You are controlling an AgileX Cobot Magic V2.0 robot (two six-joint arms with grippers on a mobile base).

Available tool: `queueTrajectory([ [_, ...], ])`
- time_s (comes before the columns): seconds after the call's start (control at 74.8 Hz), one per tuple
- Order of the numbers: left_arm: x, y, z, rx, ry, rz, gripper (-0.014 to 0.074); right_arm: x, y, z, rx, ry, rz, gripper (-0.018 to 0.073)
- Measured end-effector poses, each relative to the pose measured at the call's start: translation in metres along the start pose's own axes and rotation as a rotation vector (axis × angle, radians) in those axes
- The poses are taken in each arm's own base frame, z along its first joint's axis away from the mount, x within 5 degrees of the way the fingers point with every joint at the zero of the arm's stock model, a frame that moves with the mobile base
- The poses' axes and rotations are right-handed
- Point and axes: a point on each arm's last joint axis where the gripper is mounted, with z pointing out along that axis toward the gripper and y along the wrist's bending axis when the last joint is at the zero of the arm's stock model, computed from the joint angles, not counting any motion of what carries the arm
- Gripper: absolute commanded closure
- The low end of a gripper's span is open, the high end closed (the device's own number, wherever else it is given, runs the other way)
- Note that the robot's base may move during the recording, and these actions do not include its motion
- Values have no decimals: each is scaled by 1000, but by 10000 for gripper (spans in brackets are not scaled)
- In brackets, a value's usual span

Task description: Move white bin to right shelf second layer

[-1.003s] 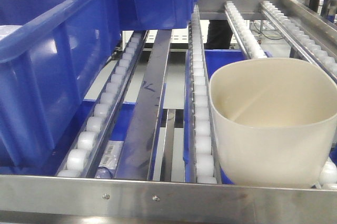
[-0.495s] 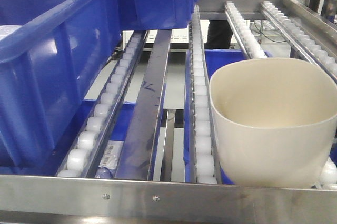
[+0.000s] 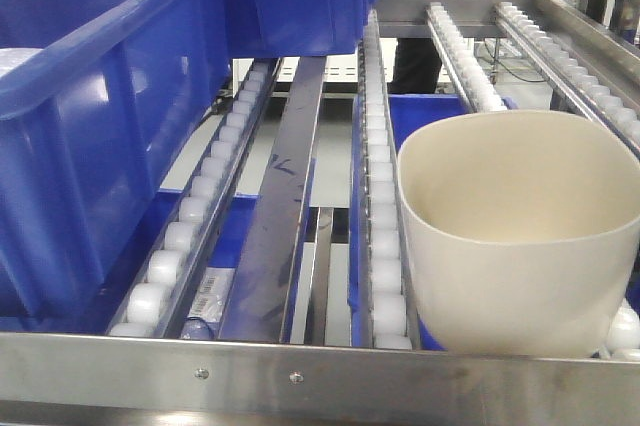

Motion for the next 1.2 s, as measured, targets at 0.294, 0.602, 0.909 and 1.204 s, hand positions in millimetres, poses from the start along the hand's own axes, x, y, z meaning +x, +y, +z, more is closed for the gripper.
queueTrajectory([
  [0.294, 0, 0, 0, 0, 0, 0, 512, 34, -9, -24, 6, -59, 0, 504],
  [0.602, 0, 0, 0, 0, 0, 0, 512, 83, -23, -35, 64, -117, 4, 504],
  [0.909, 0, 0, 0, 0, 0, 0, 512, 96, -27, -33, 83, -77, 8, 504],
  [1.204, 0, 0, 0, 0, 0, 0, 512, 97, -27, -33, 82, -66, 8, 504],
])
